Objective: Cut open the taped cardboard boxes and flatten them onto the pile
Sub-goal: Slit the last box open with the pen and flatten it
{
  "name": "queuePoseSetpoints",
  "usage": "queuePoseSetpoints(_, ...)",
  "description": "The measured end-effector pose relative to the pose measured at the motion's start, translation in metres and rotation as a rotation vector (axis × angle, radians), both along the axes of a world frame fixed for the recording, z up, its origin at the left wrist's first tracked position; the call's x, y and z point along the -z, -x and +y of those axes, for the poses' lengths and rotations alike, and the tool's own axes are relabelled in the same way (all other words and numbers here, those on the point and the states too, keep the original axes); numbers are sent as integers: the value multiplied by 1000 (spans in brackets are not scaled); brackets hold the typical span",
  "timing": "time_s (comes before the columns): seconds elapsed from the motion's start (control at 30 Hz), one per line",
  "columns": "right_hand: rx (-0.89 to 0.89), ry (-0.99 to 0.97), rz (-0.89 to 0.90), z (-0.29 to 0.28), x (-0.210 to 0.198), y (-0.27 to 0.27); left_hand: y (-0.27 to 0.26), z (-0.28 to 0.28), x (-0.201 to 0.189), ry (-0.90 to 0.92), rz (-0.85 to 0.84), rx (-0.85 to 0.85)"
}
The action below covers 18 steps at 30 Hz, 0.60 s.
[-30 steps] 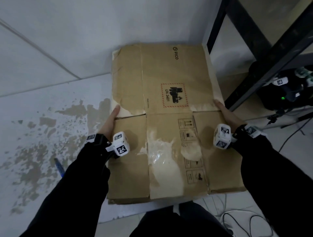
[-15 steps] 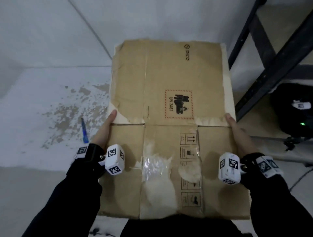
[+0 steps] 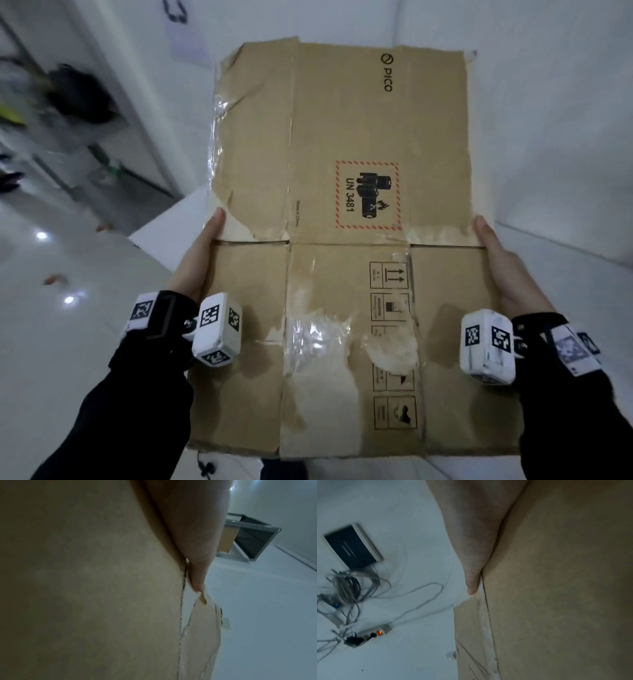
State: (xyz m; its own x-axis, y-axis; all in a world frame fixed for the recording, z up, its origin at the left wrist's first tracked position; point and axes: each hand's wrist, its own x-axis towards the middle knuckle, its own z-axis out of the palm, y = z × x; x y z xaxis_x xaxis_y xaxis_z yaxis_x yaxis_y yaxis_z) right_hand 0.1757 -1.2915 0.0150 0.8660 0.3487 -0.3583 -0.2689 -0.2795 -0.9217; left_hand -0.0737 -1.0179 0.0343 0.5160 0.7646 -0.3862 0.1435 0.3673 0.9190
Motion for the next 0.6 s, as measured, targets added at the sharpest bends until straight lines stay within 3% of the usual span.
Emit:
queuePoseSetpoints(0.37, -200, 78, 9, 311, 8, 73, 135, 241, 4, 45, 42, -249)
queuePoseSetpoints(0.6, -294, 91, 45, 484, 19, 118, 184, 376, 8, 37, 144, -389)
